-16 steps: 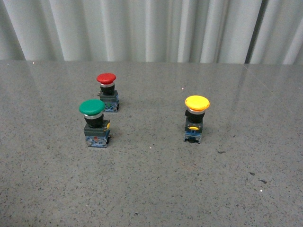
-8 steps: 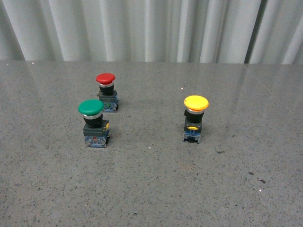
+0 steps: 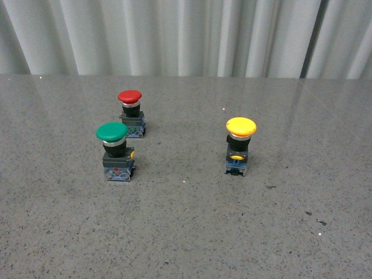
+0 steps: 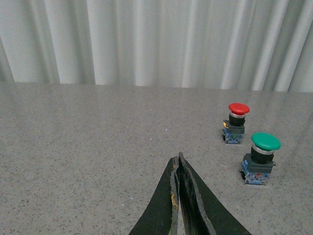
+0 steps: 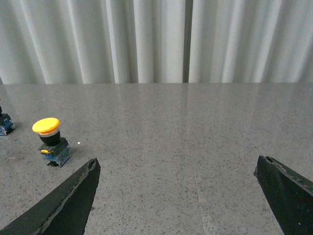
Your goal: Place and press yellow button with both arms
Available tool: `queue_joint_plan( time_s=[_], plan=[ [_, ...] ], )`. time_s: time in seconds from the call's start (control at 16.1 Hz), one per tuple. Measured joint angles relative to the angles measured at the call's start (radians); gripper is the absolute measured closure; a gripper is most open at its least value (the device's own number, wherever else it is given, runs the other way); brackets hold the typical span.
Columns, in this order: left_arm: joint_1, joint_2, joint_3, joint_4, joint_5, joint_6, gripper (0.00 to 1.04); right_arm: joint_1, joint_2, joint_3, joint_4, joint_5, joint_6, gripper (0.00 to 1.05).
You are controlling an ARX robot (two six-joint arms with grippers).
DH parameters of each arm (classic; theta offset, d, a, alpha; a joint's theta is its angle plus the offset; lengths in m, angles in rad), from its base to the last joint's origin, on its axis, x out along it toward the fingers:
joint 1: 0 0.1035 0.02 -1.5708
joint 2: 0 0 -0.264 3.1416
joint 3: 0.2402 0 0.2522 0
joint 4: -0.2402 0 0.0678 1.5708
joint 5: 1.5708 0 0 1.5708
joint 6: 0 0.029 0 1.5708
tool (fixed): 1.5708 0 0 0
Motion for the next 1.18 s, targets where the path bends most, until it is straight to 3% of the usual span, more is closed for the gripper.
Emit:
queue_joint_plan(
  time_s=[0.37,0.87,0.93,1.05,1.18],
  plan=[
    [0.000,-0.138,0.000,-0.194,0.001,0.000,1.03,0.000,0.000,0.000,0.000,0.000,0.000,0.06],
    [0.000,-0.173,0.000,-0.186,0.000,0.000,1.03,0.000,0.000,0.000,0.000,0.000,0.000,0.06],
    [0.000,-0.173,0.000,-0.189,-0.001,0.000,0.99,0.000,0.000,0.000,0.000,0.000,0.000,0.06],
    [0.000,-0.173,0.000,-0.189,0.000,0.000,0.77,0.000,0.000,0.000,0.000,0.000,0.000,0.06],
    [0.000,-0.173,0.000,-0.188,0.000,0.000,0.59,-0.042,0.079,0.009,0.037,-0.158,0.047,0.06]
  ],
)
